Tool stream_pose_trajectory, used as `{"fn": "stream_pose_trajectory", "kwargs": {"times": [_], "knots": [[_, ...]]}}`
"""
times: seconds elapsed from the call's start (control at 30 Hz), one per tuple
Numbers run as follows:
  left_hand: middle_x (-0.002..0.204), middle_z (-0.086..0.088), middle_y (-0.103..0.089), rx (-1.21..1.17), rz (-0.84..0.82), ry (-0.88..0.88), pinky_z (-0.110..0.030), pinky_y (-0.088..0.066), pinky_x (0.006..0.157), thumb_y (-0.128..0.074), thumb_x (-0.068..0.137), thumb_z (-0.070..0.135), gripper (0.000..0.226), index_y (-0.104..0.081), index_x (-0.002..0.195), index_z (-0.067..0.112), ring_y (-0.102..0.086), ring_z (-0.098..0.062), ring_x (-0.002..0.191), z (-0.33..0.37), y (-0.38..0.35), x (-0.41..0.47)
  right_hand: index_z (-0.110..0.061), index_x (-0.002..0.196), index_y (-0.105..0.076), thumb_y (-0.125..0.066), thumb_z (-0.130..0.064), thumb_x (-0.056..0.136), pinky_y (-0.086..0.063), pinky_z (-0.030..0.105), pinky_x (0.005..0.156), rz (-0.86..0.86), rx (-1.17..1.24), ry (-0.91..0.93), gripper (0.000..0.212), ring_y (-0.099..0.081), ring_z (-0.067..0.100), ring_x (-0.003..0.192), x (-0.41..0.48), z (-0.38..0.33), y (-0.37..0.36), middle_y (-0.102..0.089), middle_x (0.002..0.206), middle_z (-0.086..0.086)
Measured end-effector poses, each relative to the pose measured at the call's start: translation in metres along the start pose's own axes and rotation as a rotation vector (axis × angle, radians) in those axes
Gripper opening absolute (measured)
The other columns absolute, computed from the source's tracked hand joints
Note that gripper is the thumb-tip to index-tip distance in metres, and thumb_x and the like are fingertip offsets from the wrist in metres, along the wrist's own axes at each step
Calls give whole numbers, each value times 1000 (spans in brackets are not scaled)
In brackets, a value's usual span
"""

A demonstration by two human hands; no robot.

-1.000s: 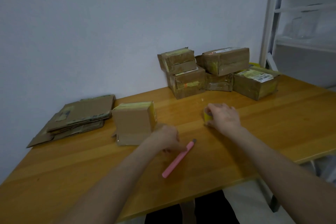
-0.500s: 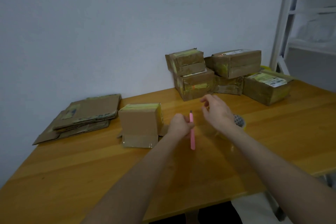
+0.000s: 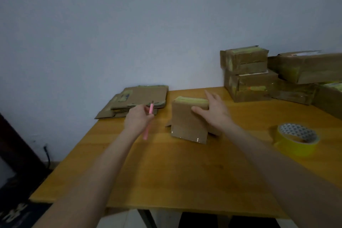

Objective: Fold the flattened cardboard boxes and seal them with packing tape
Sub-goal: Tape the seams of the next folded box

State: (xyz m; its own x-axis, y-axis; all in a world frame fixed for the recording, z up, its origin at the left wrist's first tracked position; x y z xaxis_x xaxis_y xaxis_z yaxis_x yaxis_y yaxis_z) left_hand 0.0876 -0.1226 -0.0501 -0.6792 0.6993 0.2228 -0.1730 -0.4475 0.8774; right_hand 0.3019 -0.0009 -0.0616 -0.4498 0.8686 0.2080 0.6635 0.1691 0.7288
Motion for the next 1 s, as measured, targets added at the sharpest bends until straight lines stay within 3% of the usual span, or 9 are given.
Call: {"fn": "stream_pose_trajectory", "kwargs": {"times": [0.13,0.3,0.37,0.43,0.57,0.67,0.87,0.93,1.0], "knots": [[75,-3,-64,228,-96,145,-25,-47,50,-48,97,39,32,-62,98,10,-64,-16,66,-79,-19,-2,-13,142,-39,-39,-37,100,-30,40,108,-44,-263,43,48,-29,26,138,0,-10,-14,-35,150,6],[94,-4,-61,428,-131,180,-29,-54,71,-45,98,34,28,-60,104,11,-62,-17,79,-97,-26,-1,-14,138,-44,-37,-28,102,-32,39,105,-32,-358,74,39,-30,25,138,-3,-13,-16,-39,147,4],[112,-7,-58,306,-8,38,-30,-48,75,-48,98,31,28,-61,113,11,-58,-20,94,-62,-20,4,-16,138,-45,-38,-27,102,-31,39,105,-41,-364,107,39,-27,24,141,-5,-11,-17,-37,150,3],[122,-10,-61,-65,17,-110,-30,-44,83,-44,100,32,36,-59,124,9,-58,-20,104,-10,-17,7,-17,140,-44,-40,-25,102,-29,39,109,-50,-329,143,40,-21,21,144,-7,-1,-24,-30,154,2],[148,-13,-40,-410,-229,-81,-35,-30,108,-35,103,36,52,-36,144,4,-38,-27,135,71,-40,9,-14,145,-37,-40,-28,101,-23,35,114,-22,-130,98,46,-21,21,144,-9,13,-32,-17,159,4],[148,-13,-39,-314,-247,-26,-37,-33,109,-38,103,29,50,-30,147,6,-39,-29,134,78,-60,8,-8,152,-16,-32,-38,102,-26,39,111,-33,8,-94,60,-26,29,141,-3,8,-40,-11,160,8],[132,-15,-52,-485,-319,140,-41,-46,97,-43,99,41,54,-43,137,2,-51,-31,117,60,-74,15,-9,152,-2,-29,-38,102,-40,43,100,2,181,-332,64,-44,35,128,11,3,-48,-33,151,14],[127,-15,-54,-584,-353,188,-47,-49,94,-44,97,46,58,-45,135,3,-53,-31,111,56,-76,16,-6,150,-15,-29,-40,102,-39,46,104,-54,220,-407,61,-46,36,126,14,5,-44,-43,144,16],[133,-13,-48,-636,-385,233,-46,-49,94,-44,96,48,62,-38,142,8,-50,-31,114,55,-77,14,-1,125,-47,-31,-46,101,-44,49,101,-146,285,-446,54,-54,36,117,14,11,-39,-55,129,17]]}}
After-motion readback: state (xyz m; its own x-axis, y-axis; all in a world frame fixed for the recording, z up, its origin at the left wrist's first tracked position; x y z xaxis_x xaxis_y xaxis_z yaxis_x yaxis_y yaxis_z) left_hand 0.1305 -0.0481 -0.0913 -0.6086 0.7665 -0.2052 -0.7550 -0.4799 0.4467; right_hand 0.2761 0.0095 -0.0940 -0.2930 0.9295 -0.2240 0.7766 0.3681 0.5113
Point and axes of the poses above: each hand's wrist, its own x-axis towards the middle knuckle, its own y-axis out of the back of the hand, z = x × y, the point moved 2 cm from there along x, towards the middle knuckle
